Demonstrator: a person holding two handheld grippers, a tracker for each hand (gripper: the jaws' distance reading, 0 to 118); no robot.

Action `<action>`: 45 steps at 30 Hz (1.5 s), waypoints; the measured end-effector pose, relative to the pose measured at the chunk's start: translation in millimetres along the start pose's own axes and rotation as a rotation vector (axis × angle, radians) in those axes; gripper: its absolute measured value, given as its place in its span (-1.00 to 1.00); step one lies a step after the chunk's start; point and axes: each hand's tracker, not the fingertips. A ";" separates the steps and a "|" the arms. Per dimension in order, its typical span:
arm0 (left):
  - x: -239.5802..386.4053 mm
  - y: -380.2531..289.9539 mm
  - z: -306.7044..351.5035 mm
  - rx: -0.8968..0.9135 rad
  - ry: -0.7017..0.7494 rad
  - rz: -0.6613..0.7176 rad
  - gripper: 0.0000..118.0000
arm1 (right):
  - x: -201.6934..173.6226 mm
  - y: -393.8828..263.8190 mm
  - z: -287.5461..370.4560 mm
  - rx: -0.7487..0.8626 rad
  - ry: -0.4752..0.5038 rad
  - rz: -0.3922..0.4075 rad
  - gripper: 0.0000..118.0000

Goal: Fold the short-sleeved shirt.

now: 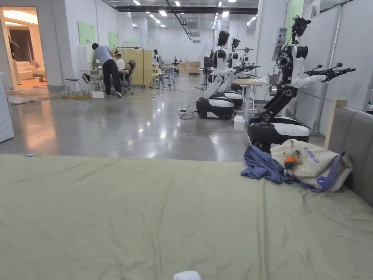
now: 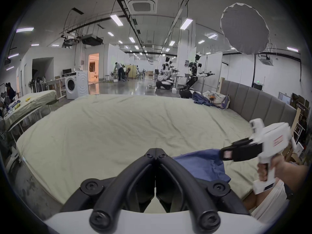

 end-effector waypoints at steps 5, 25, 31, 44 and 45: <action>-25.8 -0.1 -26.4 -0.123 -0.118 0.071 -0.36 | 46.3 -24.6 -25.3 -0.115 -0.028 -0.176 -0.96; -15.4 -30.5 -196.7 -0.710 -0.579 0.435 0.45 | 59.3 -40.6 -20.4 -0.106 -0.019 -0.182 -0.96; -0.5 -33.5 -194.9 -0.748 -0.493 0.404 0.44 | 59.0 -41.7 -18.4 -0.096 -0.011 -0.185 -0.96; 15.6 -7.1 -162.9 -0.682 -0.421 0.264 -0.49 | 11.7 -20.5 115.5 0.286 -0.208 0.171 -0.96; 17.2 -8.2 -159.7 -0.656 -0.406 0.230 -0.49 | 0.2 -27.5 141.9 0.378 -0.296 0.241 -0.96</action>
